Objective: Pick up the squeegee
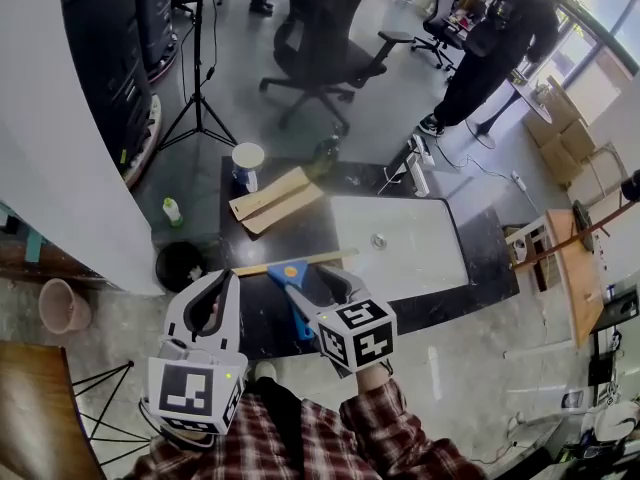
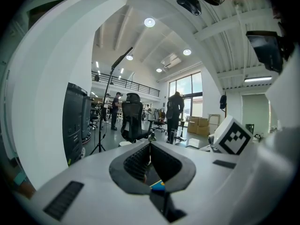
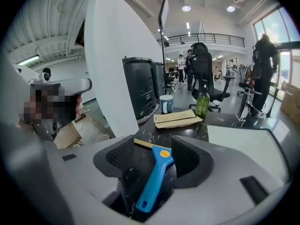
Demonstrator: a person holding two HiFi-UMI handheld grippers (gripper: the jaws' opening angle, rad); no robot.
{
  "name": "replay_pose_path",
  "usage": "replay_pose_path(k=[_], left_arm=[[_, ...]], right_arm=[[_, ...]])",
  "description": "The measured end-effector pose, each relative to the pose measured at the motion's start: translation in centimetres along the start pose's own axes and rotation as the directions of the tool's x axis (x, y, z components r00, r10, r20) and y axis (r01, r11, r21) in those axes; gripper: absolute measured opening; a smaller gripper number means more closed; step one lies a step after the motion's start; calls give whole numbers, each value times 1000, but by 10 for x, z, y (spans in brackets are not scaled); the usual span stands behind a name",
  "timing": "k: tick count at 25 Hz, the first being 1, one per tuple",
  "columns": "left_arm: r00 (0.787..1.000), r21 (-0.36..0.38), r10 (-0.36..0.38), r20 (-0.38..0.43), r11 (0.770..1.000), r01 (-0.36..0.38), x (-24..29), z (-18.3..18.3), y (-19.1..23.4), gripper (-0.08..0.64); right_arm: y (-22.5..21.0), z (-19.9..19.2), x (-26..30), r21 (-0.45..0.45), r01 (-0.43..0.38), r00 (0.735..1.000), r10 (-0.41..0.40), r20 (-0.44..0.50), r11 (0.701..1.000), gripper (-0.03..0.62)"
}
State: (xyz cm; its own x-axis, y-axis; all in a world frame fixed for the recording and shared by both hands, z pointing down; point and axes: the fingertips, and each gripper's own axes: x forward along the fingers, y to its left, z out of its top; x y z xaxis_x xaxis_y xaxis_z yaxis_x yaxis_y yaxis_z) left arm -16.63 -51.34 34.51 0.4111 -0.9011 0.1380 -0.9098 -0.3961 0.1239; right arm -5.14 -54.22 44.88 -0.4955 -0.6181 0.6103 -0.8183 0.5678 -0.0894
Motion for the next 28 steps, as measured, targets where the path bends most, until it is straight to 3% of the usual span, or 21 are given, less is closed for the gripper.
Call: replay_pose_path(k=[14,19,26,28], left_arm=[[998,-101,24,-56,994,-29,7,-44,16,11],[998,-121,22,-62,992,-30,11,-54,17,12],[998,-129,22,-61,991,-30,14,-55,16,11],[998,-128,20,-58,991,-28,13,-54,14,11]], right_arm=[[-23,-90,73,93,32,953,-3,-304,995,236],[-25,-99,83,114,48,938,-6,-346,992,235],[-25,-102,87,60,70,920,-41,-390,996,232],[-28,-102,86,49,88,919,-62,-389,995,205]])
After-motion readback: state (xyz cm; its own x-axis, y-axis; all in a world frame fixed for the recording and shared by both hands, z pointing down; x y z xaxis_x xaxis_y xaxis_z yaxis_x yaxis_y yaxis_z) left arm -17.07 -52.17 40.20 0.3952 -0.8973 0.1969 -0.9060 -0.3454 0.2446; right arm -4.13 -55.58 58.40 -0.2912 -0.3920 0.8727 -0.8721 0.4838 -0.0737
